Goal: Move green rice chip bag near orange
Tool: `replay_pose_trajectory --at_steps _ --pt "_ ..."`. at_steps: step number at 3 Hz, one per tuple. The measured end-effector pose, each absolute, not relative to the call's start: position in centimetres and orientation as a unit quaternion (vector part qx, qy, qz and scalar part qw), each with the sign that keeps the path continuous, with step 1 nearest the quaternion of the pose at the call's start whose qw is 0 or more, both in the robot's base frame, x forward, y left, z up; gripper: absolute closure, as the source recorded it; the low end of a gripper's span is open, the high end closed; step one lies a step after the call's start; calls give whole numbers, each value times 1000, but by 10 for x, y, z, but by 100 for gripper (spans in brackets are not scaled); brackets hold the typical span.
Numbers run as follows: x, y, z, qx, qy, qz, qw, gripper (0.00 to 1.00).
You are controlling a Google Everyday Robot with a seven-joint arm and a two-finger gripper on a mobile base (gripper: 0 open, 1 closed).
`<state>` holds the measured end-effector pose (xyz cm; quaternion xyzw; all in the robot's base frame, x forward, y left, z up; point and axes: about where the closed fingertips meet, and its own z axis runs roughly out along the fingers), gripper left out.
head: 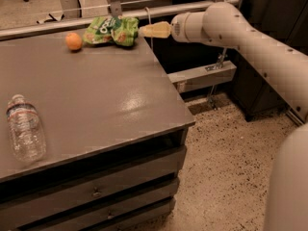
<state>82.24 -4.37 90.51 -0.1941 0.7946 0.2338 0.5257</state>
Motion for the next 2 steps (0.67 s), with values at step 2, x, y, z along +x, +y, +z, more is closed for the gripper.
replay_pose_trajectory --at_steps 2 --pt "753 -113 923 -284 738 300 534 0"
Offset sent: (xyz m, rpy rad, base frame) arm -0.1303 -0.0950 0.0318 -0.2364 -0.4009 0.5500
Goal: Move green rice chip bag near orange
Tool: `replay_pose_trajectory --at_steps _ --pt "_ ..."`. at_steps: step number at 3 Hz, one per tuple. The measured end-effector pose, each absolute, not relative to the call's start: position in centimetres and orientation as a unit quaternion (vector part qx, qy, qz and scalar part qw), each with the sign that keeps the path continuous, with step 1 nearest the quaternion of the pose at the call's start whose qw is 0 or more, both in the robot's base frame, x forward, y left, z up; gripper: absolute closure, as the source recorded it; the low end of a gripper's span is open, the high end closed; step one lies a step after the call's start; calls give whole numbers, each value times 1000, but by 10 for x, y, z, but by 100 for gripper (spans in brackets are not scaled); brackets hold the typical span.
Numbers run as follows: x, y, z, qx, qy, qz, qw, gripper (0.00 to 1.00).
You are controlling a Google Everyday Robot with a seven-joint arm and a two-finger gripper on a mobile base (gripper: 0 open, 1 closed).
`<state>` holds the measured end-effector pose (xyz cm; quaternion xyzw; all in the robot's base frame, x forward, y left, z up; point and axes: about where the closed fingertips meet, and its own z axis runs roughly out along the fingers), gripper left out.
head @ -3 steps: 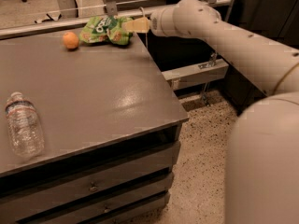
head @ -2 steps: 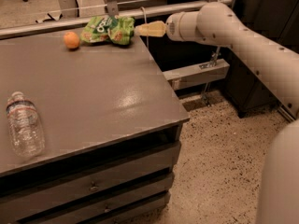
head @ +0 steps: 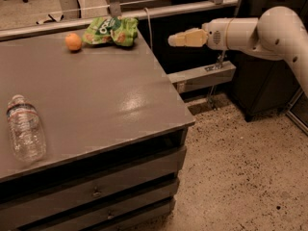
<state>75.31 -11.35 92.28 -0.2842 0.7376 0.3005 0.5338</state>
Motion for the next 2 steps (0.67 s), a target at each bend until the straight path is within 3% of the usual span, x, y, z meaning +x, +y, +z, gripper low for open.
replay_pose_trajectory --at_steps 2 --pt "736 -101 918 -343 721 296 524 0"
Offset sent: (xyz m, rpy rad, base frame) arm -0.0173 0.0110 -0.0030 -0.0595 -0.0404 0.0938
